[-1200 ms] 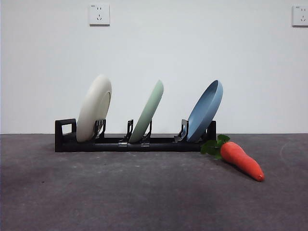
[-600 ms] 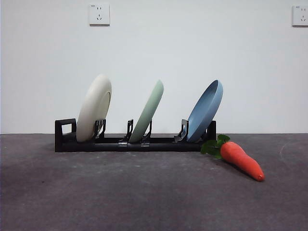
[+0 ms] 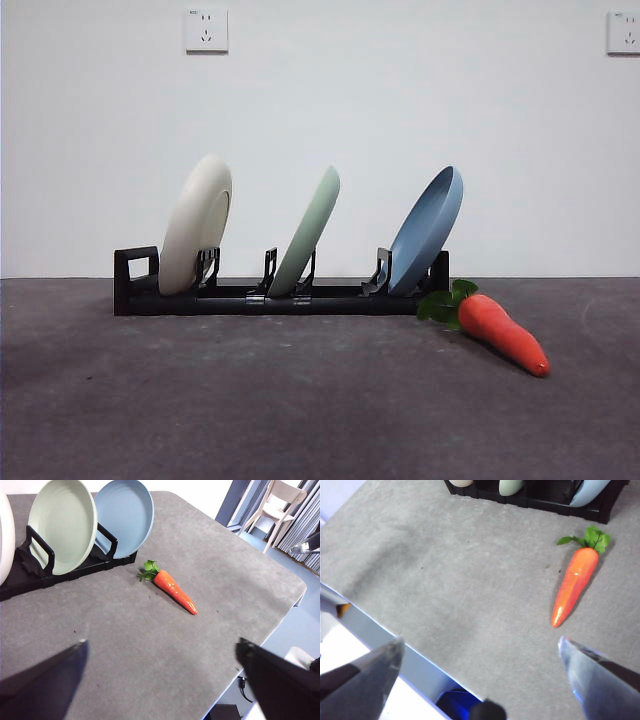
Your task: Take the green plate from the plate rack,put the plate on the table,take the carrot from the table,put the carrot in the plate
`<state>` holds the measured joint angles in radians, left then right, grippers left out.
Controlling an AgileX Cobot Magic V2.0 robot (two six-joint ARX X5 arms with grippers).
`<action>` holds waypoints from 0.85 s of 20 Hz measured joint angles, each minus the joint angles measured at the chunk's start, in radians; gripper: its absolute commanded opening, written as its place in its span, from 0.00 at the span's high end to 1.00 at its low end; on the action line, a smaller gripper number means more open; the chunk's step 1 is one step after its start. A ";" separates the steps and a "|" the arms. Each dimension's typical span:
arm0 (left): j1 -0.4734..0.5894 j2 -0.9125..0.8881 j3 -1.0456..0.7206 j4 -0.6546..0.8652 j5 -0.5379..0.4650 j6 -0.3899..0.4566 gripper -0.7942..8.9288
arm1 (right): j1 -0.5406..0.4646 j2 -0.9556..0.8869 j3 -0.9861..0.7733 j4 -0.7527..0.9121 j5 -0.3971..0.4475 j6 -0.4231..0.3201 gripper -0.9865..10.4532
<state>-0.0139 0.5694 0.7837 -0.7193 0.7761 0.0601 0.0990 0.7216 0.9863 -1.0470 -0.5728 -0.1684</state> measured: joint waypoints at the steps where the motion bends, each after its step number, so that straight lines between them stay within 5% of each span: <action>1: -0.002 0.015 0.018 0.004 -0.007 0.003 0.29 | 0.000 0.000 0.000 0.000 0.000 0.000 0.31; 7: -0.125 0.202 0.216 0.102 -0.080 0.003 0.30 | 0.000 0.023 0.000 0.000 -0.001 0.000 0.31; 17: -0.447 0.792 0.552 0.340 -0.409 0.004 0.30 | 0.000 0.064 0.000 0.008 -0.001 0.000 0.31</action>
<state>-0.4606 1.3617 1.3354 -0.3790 0.3676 0.0639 0.0990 0.7853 0.9863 -1.0393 -0.5735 -0.1684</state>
